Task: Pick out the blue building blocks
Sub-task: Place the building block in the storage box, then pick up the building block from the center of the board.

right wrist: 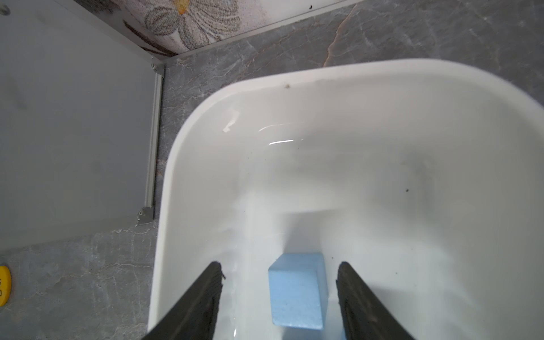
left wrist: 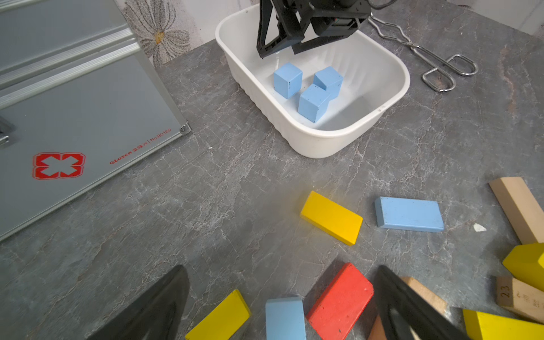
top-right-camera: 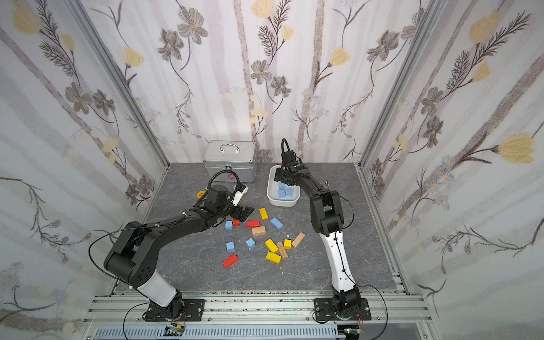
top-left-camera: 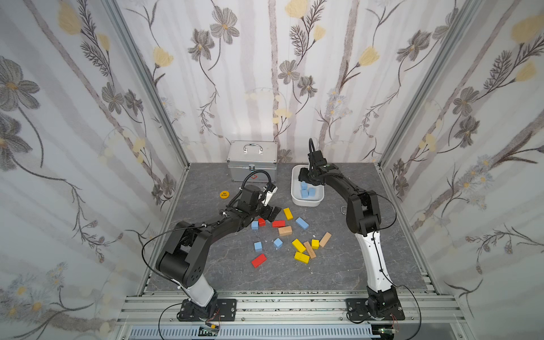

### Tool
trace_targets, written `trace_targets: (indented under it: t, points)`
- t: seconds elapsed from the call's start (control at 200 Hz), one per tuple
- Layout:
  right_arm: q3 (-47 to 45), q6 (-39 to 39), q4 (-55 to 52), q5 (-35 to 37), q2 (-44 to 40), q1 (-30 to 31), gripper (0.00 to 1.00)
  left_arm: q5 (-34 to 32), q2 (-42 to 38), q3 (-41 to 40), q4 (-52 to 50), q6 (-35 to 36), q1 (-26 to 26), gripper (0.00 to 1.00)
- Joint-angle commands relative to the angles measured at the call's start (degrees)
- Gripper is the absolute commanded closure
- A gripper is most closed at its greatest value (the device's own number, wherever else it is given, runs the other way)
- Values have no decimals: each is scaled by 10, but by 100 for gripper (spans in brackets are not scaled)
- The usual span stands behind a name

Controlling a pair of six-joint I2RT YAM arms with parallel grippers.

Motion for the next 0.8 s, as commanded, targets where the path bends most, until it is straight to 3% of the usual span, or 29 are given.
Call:
trace_targets:
  t: [0.0,0.45,0.799]
  points:
    - [1,-9,10,10,-18,2,32,5,-8,1,12,0,0,0]
    - [-63,-35,17,60,-120,5,29,1,-57,4,-2,10,-1,0]
    - [-239,-45,81,77,-275,22,27,-3,-135,-13,-44,15,-22,0]
